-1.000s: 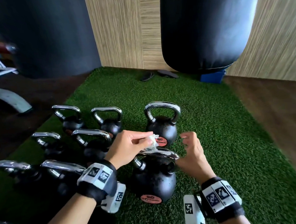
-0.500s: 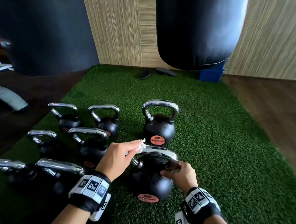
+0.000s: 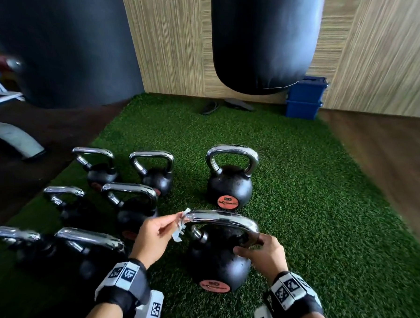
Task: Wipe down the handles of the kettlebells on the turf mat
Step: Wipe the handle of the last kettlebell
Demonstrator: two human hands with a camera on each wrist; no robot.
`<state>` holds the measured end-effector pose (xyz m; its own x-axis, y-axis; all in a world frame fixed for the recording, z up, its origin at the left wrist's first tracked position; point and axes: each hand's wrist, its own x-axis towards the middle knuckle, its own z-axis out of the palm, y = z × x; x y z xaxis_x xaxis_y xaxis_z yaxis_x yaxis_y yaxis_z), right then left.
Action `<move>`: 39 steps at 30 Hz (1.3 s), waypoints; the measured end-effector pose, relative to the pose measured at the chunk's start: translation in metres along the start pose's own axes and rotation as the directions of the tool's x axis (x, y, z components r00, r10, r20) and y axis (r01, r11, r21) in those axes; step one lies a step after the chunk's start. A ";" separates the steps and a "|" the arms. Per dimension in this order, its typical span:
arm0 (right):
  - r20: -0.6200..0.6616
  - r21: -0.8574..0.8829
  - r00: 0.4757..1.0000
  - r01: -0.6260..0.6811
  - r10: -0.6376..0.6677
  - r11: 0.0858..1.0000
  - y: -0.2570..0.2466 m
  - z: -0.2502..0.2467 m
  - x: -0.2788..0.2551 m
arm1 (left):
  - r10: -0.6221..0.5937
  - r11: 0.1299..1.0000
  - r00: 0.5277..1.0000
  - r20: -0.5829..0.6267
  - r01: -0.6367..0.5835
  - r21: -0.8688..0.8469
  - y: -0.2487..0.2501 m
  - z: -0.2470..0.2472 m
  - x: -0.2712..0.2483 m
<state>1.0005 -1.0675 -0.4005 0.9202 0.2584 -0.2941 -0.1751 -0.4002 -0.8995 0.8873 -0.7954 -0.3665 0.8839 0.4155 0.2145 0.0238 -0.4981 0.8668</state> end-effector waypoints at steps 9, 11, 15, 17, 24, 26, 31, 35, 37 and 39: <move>-0.001 -0.102 0.996 0.084 -0.085 0.991 -0.009 -0.002 -0.004 | -0.248 0.964 0.955 0.166 0.260 -0.054 -0.023 0.027 -0.002; 0.014 -0.006 0.999 0.043 -0.043 0.999 -0.010 0.000 -0.004 | -0.237 0.963 0.939 0.248 0.261 -0.068 -0.023 0.022 -0.001; 0.039 0.056 0.999 0.000 -0.002 0.998 -0.014 0.001 -0.004 | -0.196 0.980 0.969 0.149 0.189 0.057 -0.023 0.023 -0.004; 0.066 0.035 0.998 0.002 -0.005 0.999 -0.018 -0.003 -0.007 | -0.157 0.977 0.986 0.062 0.146 0.153 -0.021 0.026 -0.004; 0.197 -0.424 0.960 0.266 -0.198 0.866 -0.031 -0.036 -0.025 | -0.162 0.978 0.984 0.071 0.150 0.145 -0.004 0.035 0.018; 0.269 -0.569 0.919 0.393 -0.289 0.722 -0.036 -0.038 -0.032 | -0.157 0.956 0.982 0.104 0.125 0.265 0.003 0.039 0.030; 0.376 -0.572 0.817 0.575 -0.436 0.585 -0.036 -0.013 -0.050 | -0.149 0.941 0.970 0.191 0.080 0.329 0.030 0.054 0.057; 0.477 -0.506 0.761 0.647 -0.441 0.570 -0.042 0.004 -0.050 | -0.062 0.920 0.985 0.160 -0.006 0.391 0.054 0.069 0.058; 0.427 -0.558 0.813 0.582 -0.396 0.592 -0.048 0.005 -0.045 | -0.074 0.935 0.986 0.151 0.017 0.353 0.054 0.070 0.055; 0.306 -0.597 0.879 0.477 -0.366 0.645 -0.051 0.004 -0.037 | -0.125 0.957 0.970 0.207 0.064 0.282 0.048 0.066 0.055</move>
<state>0.9741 -1.0536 -0.3450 0.7655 0.6428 -0.0278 0.5351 -0.6600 -0.5273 0.9674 -0.8464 -0.3429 0.9512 0.3084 0.0065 0.2106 -0.6647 0.7168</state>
